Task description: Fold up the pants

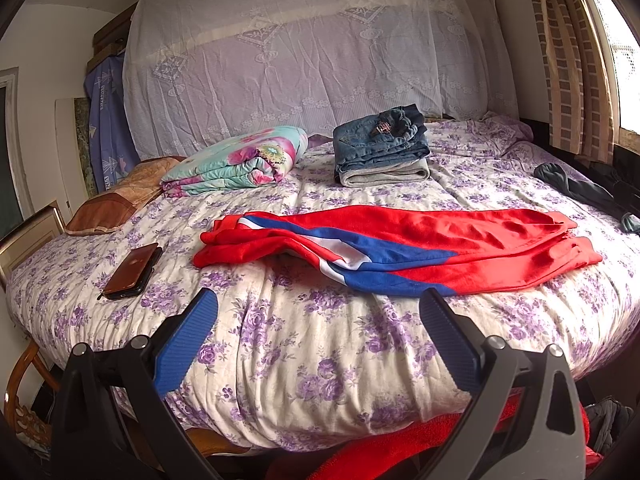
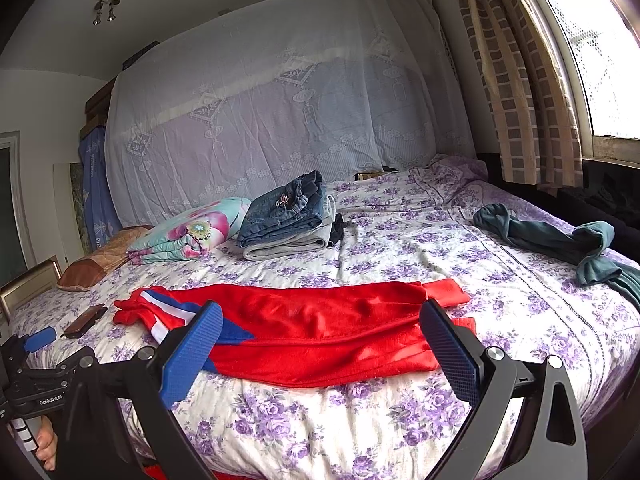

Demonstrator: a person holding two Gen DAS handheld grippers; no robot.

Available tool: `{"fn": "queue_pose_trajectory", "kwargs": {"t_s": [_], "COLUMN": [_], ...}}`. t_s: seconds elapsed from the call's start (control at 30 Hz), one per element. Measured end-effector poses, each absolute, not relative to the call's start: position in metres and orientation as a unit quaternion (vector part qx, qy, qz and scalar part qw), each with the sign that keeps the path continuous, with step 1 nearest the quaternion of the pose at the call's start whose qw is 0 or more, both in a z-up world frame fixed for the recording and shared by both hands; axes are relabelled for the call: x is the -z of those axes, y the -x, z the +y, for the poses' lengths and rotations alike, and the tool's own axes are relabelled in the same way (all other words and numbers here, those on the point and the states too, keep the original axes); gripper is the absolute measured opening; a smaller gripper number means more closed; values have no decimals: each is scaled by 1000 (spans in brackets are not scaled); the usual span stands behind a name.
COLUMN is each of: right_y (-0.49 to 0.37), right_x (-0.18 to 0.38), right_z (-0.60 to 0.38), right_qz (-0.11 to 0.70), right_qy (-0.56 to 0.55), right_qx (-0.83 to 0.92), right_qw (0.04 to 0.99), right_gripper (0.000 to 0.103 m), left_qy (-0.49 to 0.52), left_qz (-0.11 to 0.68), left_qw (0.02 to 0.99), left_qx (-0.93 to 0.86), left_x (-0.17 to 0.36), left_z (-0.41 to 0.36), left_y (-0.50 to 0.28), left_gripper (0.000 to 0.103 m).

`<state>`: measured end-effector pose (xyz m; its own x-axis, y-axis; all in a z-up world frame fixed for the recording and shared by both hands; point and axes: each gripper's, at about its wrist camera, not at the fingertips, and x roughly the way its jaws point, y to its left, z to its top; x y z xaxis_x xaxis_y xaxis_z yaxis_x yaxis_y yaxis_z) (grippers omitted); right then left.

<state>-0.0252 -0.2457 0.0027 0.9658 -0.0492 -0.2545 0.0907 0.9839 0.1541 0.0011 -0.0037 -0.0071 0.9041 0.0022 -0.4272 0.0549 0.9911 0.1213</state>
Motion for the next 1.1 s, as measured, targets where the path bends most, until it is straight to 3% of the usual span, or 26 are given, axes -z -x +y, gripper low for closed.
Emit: {"fn": "queue_pose_trajectory", "kwargs": {"t_s": [1.1], "right_y": [20], "right_x": [4], "right_z": [-245], "right_qz": [138], "right_qy": [-87], "right_qx": [34], "right_qw": [986], "right_gripper": [99], "left_qy": [-64], "left_qz": [229], "left_qw": [971], "left_qx": [16], "left_x": [13], "left_z": [-2], "left_y": [-6], "left_gripper": [98]}}
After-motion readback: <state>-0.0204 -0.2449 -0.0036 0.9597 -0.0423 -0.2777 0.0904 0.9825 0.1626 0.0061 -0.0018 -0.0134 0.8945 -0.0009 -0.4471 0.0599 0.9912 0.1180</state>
